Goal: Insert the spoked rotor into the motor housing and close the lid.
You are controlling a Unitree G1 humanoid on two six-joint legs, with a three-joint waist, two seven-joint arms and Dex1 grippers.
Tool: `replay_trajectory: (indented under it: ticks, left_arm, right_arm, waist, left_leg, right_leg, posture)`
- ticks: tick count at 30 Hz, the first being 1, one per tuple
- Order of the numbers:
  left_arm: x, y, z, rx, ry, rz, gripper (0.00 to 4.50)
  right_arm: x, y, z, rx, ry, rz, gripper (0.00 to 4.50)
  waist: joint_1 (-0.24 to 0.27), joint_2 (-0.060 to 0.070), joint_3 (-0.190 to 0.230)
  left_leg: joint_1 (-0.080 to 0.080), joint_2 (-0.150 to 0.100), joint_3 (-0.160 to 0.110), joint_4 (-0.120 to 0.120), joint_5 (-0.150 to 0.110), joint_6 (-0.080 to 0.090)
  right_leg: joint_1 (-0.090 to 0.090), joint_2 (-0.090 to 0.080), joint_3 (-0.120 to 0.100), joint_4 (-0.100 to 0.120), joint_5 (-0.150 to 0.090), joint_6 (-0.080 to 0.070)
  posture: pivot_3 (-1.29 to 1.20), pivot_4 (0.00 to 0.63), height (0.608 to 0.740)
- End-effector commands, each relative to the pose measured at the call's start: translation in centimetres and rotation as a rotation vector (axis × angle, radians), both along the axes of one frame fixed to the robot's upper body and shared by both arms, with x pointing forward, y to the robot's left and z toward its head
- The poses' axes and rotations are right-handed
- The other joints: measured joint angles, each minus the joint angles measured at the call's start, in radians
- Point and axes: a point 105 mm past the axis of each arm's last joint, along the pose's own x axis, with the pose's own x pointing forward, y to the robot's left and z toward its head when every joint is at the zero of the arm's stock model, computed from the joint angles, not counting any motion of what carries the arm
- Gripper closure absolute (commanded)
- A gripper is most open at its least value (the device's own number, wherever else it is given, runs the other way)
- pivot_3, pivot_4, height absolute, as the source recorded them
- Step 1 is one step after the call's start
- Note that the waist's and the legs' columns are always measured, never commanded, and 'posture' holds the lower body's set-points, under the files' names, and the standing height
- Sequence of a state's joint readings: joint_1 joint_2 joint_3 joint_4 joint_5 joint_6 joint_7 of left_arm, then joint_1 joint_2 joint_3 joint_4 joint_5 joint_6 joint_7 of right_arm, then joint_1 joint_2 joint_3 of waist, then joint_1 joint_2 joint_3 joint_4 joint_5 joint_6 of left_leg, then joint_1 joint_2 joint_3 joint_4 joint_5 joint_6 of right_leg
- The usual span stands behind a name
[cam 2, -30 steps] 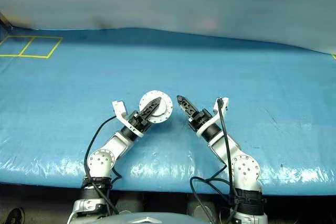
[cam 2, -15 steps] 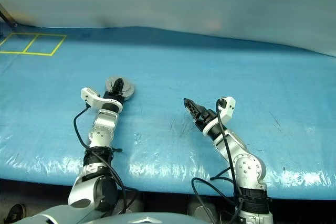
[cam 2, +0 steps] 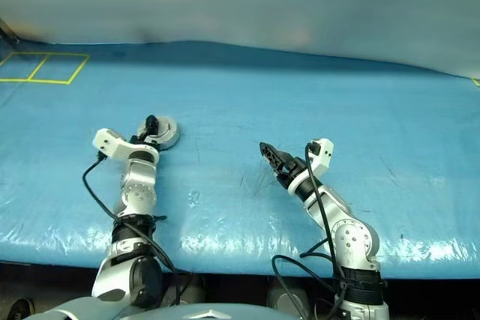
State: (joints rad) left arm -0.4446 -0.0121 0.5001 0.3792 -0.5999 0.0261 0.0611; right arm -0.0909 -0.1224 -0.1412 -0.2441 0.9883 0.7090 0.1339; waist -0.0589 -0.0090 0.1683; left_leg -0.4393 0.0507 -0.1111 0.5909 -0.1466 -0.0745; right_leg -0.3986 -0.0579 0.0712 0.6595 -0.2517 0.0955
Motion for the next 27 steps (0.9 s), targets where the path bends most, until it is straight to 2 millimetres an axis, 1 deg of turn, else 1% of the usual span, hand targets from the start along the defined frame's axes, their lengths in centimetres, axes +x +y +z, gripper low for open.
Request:
replay_trajectory:
  ticks: [1,4,6,7,8,10,11,12,13,14,15,16,17,18,20,22,25,27]
  left_arm:
    - [-1.5,2.6,1.6,0.105,-0.029,0.110,0.04]
    - [-2.7,3.6,2.4,0.215,-0.041,0.163,0.04]
    - [-3.4,3.4,4.2,0.387,-0.088,0.172,0.04]
    - [-3.6,2.6,5.4,0.499,-0.124,0.151,0.04]
    - [-3.7,2.0,6.1,0.572,-0.149,0.133,0.04]
    - [-3.7,-0.7,7.9,0.727,-0.242,0.031,0.04]
    - [-3.8,-1.5,8.3,0.758,-0.268,-0.001,0.04]
    - [-3.8,-2.7,8.7,0.775,-0.308,-0.060,0.04]
    - [-3.6,-5.0,8.9,0.808,-0.356,-0.188,0.04]
    - [-3.7,-6.6,9.0,0.830,-0.388,-0.281,0.04]
    - [-3.9,-8.9,8.5,0.901,-0.405,-0.431,0.04]
    - [-4.3,-11.3,7.4,0.978,-0.407,-0.597,0.04]
    - [-5.1,-13.2,6.1,1.029,-0.398,-0.755,0.04]
    - [-6.0,-14.6,4.9,1.050,-0.393,-0.893,0.04]
    - [-6.9,-15.7,3.6,1.028,-0.382,-1.024,0.04]
    - [-7.4,-15.9,3.1,1.006,-0.376,-1.082,0.04]
    - [-8.2,-16.6,2.4,0.982,-0.379,-1.196,0.04]
    - [-8.6,-16.8,1.7,1.008,-0.358,-1.261,0.04]
  right_arm:
    - [0.2,0.1,0.7,-0.018,-0.036,0.012,0.35]
    - [0.4,0.1,0.4,-0.087,-0.057,0.007,0.35]
    - [0.9,-0.6,0.8,-0.219,-0.153,-0.059,0.35]
    - [1.3,-1.3,1.0,-0.335,-0.221,-0.118,0.35]
    - [1.6,-1.8,1.3,-0.412,-0.272,-0.155,0.35]
    - [2.0,-2.3,1.9,-0.492,-0.361,-0.207,0.35]
    - [2.0,-2.4,2.0,-0.501,-0.380,-0.217,0.35]
    - [2.1,-2.6,2.0,-0.529,-0.401,-0.227,0.35]
    - [2.3,-2.8,2.0,-0.583,-0.423,-0.234,0.35]
    - [2.3,-3.0,1.9,-0.621,-0.442,-0.239,0.35]
    - [2.4,-3.1,1.7,-0.666,-0.456,-0.229,0.35]
    - [2.4,-3.3,1.5,-0.698,-0.464,-0.212,0.35]
    - [2.4,-3.4,1.2,-0.723,-0.468,-0.187,0.35]
    - [2.4,-3.6,1.1,-0.753,-0.476,-0.166,0.35]
    - [2.3,-4.2,0.8,-0.808,-0.491,-0.137,0.35]
    - [2.2,-4.5,0.7,-0.852,-0.503,-0.113,0.35]
    - [1.9,-4.9,0.5,-0.863,-0.513,-0.063,0.35]
    - [1.7,-4.9,0.3,-0.875,-0.522,-0.006,0.35]
  waist:
    - [0.001,0.000,0.000]
    - [0.005,0.000,0.000]
    - [0.010,0.000,0.000]
    - [0.013,0.000,0.000]
    - [0.017,0.000,0.000]
    - [0.026,-0.001,0.000]
    - [0.030,-0.001,0.000]
    - [0.031,-0.001,0.000]
    - [0.032,-0.001,0.000]
    - [0.031,-0.001,0.000]
    - [0.031,-0.001,0.000]
    - [0.028,-0.001,0.000]
    - [0.025,-0.001,-0.001]
    - [0.023,-0.001,-0.001]
    - [0.015,0.000,0.000]
    - [0.011,0.000,0.000]
    - [0.010,0.000,0.000]
    - [0.010,0.000,0.000]
  left_leg:
    - [0.000,0.000,0.000,0.000,0.000,0.000]
    - [0.000,0.000,0.000,0.001,0.000,0.000]
    - [0.000,0.000,0.000,0.001,0.000,0.000]
    - [0.000,0.000,0.000,0.001,0.000,0.000]
    - [0.000,0.000,0.000,0.000,0.000,0.000]
    - [0.000,-0.001,0.000,0.000,0.000,-0.001]
    - [0.000,-0.001,0.000,0.000,0.000,-0.001]
    - [0.000,-0.001,0.000,0.000,0.001,-0.001]
    - [0.000,-0.001,0.000,0.001,0.001,-0.001]
    - [0.001,-0.001,0.000,0.001,0.001,-0.001]
    - [0.001,-0.001,0.000,0.001,0.001,-0.001]
    - [0.001,-0.001,0.001,0.001,0.001,-0.001]
    - [0.001,-0.001,0.001,0.000,0.001,-0.001]
    - [0.001,-0.001,0.001,-0.001,0.001,-0.001]
    - [0.002,-0.001,0.002,-0.002,0.000,-0.001]
    - [0.003,0.000,0.002,-0.004,0.000,-0.001]
    - [0.004,0.001,0.002,-0.004,0.001,-0.001]
    - [0.004,0.001,0.002,-0.004,0.001,-0.001]
  right_leg:
    - [0.000,0.000,0.000,0.000,0.000,0.000]
    - [0.001,0.000,0.000,-0.001,0.000,0.000]
    - [0.001,0.000,0.000,-0.001,0.000,0.000]
    - [0.000,0.000,0.000,-0.001,0.000,0.000]
    - [0.000,0.000,0.000,-0.001,0.000,0.000]
    - [0.000,0.000,0.000,-0.001,0.000,0.000]
    - [0.000,0.000,0.000,-0.001,0.000,0.000]
    - [0.001,0.000,0.000,-0.001,0.000,0.000]
    - [0.001,0.000,0.000,-0.001,0.000,0.000]
    - [0.002,-0.001,0.000,-0.001,0.000,0.000]
    - [0.002,-0.001,0.000,-0.001,0.000,0.000]
    - [0.002,-0.001,0.000,-0.001,0.000,0.000]
    - [0.002,-0.001,0.000,-0.001,0.000,0.000]
    - [0.002,-0.001,0.000,-0.001,0.000,0.000]
    - [0.001,-0.001,0.001,-0.001,0.000,-0.001]
    - [0.000,-0.001,0.001,-0.001,-0.001,-0.001]
    - [0.000,0.000,0.001,0.000,-0.001,-0.002]
    - [0.001,0.000,0.001,0.000,-0.002,-0.002]
  posture:
    - [0.00,0.150,0.740]
    - [0.00,0.150,0.740]
    - [0.00,0.150,0.740]
    - [0.00,0.150,0.740]
    - [0.00,0.150,0.740]
    - [0.00,0.150,0.740]
    - [0.00,0.150,0.740]
    - [0.00,0.150,0.740]
    - [0.00,0.150,0.740]
    - [0.00,0.150,0.740]
    - [0.00,0.150,0.740]
    - [0.00,0.150,0.740]
    - [0.00,0.150,0.740]
    - [0.00,0.150,0.740]
    - [0.00,0.150,0.740]
    - [0.00,0.150,0.740]
    - [0.00,0.150,0.740]
    - [0.00,0.150,0.740]
